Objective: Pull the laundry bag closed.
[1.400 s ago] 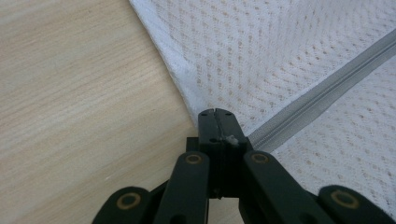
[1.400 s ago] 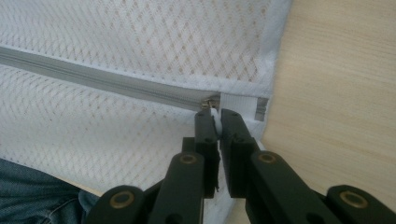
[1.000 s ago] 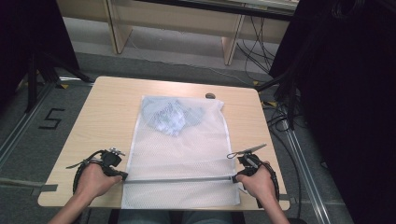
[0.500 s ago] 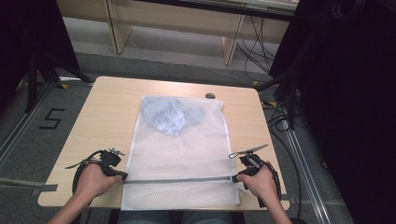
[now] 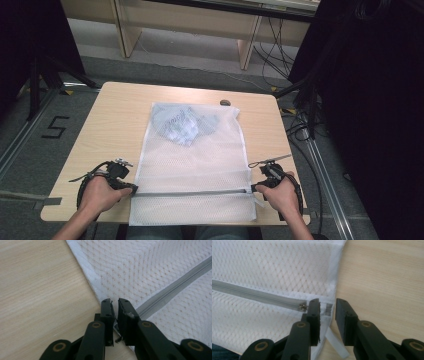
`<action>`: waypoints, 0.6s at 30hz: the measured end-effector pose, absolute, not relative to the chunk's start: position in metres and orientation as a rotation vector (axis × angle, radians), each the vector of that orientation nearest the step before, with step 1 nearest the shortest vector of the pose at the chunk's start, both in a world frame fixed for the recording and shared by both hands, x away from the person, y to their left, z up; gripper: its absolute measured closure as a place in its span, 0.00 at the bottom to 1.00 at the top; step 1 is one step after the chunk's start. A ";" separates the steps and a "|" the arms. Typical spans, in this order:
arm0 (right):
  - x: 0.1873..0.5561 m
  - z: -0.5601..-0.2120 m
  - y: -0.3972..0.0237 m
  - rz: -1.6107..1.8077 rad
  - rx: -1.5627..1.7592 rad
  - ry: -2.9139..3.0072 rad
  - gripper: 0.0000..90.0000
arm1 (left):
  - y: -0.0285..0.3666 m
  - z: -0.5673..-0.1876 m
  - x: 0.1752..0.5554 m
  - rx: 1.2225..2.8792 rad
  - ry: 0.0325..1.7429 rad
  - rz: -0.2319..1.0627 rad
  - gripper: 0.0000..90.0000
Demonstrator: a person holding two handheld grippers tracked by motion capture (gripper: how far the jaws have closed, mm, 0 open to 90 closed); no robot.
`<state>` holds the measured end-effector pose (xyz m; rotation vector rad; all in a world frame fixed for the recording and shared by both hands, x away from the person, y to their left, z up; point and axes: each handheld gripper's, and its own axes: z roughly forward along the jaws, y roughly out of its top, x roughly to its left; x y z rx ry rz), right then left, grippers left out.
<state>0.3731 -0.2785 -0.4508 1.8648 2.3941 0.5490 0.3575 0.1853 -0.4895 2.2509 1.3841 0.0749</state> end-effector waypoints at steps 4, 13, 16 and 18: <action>0.373 -0.451 -0.281 0.552 1.896 2.368 0.77 | 0.188 -0.485 0.358 2.212 1.377 0.120 0.85; 0.377 -0.452 -0.301 0.655 1.761 2.328 0.69 | 0.193 -0.483 0.361 2.119 1.347 0.191 0.65; 0.377 -0.454 -0.306 0.653 1.744 2.335 0.68 | 0.195 -0.483 0.362 2.102 1.349 0.196 0.63; 0.377 -0.454 -0.303 0.671 1.811 2.293 0.68 | 0.194 -0.484 0.363 2.053 1.377 0.216 0.61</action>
